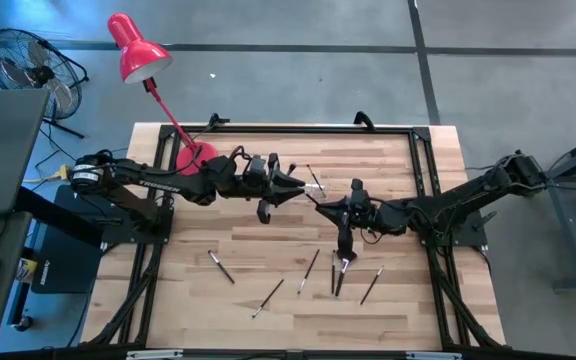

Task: Pick & Place Makeup Supplies
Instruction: Put the makeup brush into the transparent organizer

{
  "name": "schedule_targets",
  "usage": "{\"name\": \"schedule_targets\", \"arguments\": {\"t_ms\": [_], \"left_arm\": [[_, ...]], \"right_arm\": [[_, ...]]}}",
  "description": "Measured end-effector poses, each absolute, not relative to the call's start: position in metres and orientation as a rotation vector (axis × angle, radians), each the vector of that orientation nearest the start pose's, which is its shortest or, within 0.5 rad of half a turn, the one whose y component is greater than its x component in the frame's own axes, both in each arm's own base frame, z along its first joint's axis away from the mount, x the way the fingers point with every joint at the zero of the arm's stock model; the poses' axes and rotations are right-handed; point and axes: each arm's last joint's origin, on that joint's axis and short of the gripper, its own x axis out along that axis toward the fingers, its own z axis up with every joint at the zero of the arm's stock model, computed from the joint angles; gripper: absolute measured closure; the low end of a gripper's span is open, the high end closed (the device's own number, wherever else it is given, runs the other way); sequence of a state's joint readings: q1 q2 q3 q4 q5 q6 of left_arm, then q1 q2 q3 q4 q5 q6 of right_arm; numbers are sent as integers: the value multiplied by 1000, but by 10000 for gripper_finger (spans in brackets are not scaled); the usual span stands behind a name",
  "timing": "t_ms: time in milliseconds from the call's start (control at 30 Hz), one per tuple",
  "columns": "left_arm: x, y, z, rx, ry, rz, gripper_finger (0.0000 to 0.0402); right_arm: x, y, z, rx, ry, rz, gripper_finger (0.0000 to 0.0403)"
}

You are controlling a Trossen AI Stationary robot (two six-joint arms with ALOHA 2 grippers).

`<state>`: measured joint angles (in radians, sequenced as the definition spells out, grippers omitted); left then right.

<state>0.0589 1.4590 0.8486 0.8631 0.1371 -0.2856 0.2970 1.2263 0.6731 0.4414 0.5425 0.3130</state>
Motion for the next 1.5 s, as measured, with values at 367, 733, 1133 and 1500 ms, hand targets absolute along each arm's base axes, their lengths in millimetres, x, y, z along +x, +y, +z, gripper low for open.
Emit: {"name": "schedule_targets", "arguments": {"t_ms": [367, 733, 1133, 1500], "left_arm": [[319, 15, 296, -274, -209, -113, 317], [319, 15, 297, -272, -224, -115, 379], [323, 16, 303, -275, -250, -100, 380], [324, 15, 301, -342, -235, -141, 378]], "right_arm": [[256, 62, 270, 257, 13, -258, 393], [256, 62, 269, 253, 18, -263, 393], [256, 62, 270, 255, 13, -261, 393], [257, 57, 268, 252, 33, -263, 392]]}}
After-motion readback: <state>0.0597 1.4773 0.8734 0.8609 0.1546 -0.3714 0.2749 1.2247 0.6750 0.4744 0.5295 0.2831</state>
